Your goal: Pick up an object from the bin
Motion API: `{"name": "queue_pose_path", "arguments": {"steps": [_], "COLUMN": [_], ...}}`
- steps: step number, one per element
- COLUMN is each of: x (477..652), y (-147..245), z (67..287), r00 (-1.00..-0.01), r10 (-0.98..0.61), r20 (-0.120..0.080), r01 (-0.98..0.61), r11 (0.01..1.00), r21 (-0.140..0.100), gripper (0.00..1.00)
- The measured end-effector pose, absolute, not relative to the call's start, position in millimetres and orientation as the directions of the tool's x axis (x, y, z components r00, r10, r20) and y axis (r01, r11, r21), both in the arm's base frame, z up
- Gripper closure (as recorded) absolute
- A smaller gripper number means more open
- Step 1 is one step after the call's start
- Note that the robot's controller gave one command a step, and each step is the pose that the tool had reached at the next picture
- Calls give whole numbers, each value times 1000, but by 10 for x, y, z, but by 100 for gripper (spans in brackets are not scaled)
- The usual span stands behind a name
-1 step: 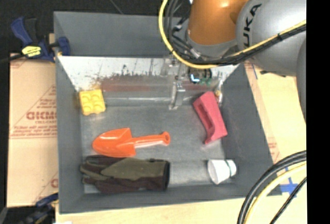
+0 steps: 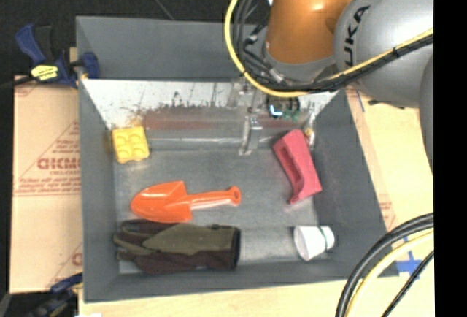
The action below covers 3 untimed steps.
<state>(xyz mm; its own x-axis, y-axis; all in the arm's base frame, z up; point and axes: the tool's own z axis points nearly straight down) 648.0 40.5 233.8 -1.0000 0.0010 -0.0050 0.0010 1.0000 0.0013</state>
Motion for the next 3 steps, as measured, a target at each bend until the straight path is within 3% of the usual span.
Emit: {"name": "queue_pose_path", "arguments": {"steps": [1, 2, 3], "x": [6156, 6205, 6085], "y": [368, 621, 602], "z": [1636, 1737, 1513], "r00": [-998, -995, -993], "r10": [-57, -94, -118], "r20": [0, -17, -21], "r01": [-57, -94, -118], "r11": [998, 996, 993], "r21": [0, 1, -2], "gripper": [0, 0, 0]}}
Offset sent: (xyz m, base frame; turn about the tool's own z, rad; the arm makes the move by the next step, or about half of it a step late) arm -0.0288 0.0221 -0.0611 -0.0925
